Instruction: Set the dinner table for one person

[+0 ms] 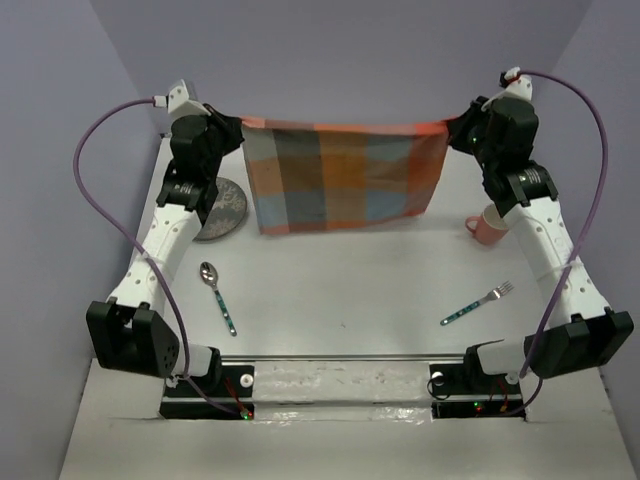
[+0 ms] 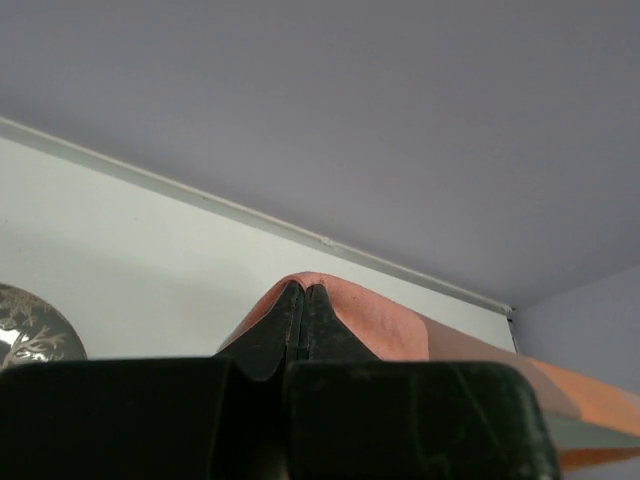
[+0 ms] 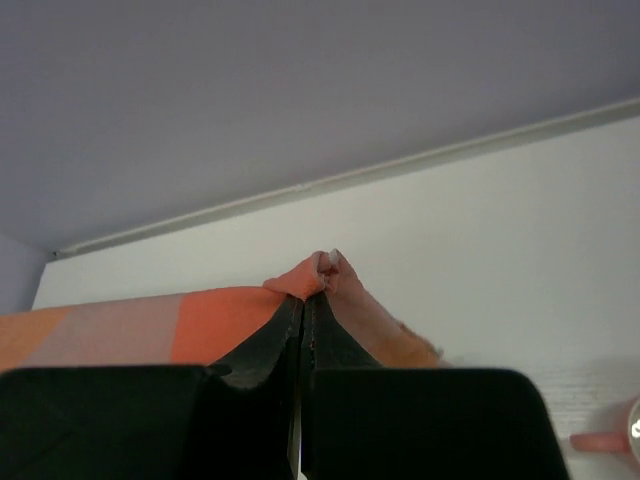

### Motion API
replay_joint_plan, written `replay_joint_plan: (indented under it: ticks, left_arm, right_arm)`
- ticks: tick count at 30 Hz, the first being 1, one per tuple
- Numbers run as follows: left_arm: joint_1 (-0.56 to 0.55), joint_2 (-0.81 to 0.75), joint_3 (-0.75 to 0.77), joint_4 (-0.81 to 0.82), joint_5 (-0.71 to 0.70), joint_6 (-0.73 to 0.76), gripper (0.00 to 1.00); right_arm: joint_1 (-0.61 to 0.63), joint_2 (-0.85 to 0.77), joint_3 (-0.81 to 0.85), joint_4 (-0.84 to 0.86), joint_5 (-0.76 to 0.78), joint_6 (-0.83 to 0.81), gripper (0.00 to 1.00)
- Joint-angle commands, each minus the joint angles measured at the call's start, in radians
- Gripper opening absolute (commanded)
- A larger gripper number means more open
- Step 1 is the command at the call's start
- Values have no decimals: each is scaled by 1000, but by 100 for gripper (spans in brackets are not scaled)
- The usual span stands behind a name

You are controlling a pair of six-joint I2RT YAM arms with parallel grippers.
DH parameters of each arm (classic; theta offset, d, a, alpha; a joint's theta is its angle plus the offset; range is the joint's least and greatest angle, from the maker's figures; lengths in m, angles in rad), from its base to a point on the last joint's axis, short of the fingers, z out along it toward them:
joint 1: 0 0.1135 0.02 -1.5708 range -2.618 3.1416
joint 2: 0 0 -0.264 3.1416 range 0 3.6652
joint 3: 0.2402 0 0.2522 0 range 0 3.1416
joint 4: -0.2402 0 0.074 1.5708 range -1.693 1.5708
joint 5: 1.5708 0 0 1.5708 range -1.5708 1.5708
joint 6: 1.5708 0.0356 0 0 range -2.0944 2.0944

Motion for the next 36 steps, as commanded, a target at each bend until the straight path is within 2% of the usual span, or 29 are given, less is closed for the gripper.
replay_joint_plan:
  ticks: [1, 5, 6, 8, 9, 13, 15, 18, 21, 25, 29, 36]
  left_arm:
    - [25, -39, 136, 26, 127, 10, 0]
    - [30, -85, -3, 73, 128, -3, 0]
    - [31, -105, -101, 87, 137, -14, 0]
    - [33, -131, -231, 156, 150, -63, 0]
    - [33, -155, -367, 211, 159, -92, 0]
    - [34, -174, -655, 316, 130, -129, 0]
    - [34, -150, -732, 354, 124, -140, 1]
    - [34, -108, -873, 452, 128, -145, 8]
    - [34, -97, -928, 477, 116, -114, 8]
    - [34, -161, -994, 468, 95, -88, 7]
    - [34, -244, -1036, 455, 113, -105, 3]
    - [34, -361, -1085, 368, 116, -138, 3]
  right_arm:
    - [-18, 3, 165, 33, 10, -34, 0]
    - [-18, -57, -3, 65, 7, 5, 0]
    - [-18, -89, -132, 84, -8, 16, 0]
    - [-18, -116, -280, 154, -25, 54, 0]
    - [-18, -132, -425, 182, -43, 65, 0]
    - [-18, -74, -670, 286, -89, 128, 0]
    - [-18, -32, -724, 309, -102, 139, 0]
    - [-18, 15, -801, 332, -137, 153, 0]
    - [-18, 26, -861, 331, -187, 162, 0]
    - [-18, 9, -928, 332, -218, 177, 0]
    - [-18, -60, -985, 328, -226, 203, 0]
    - [-18, -193, -1046, 247, -254, 220, 0]
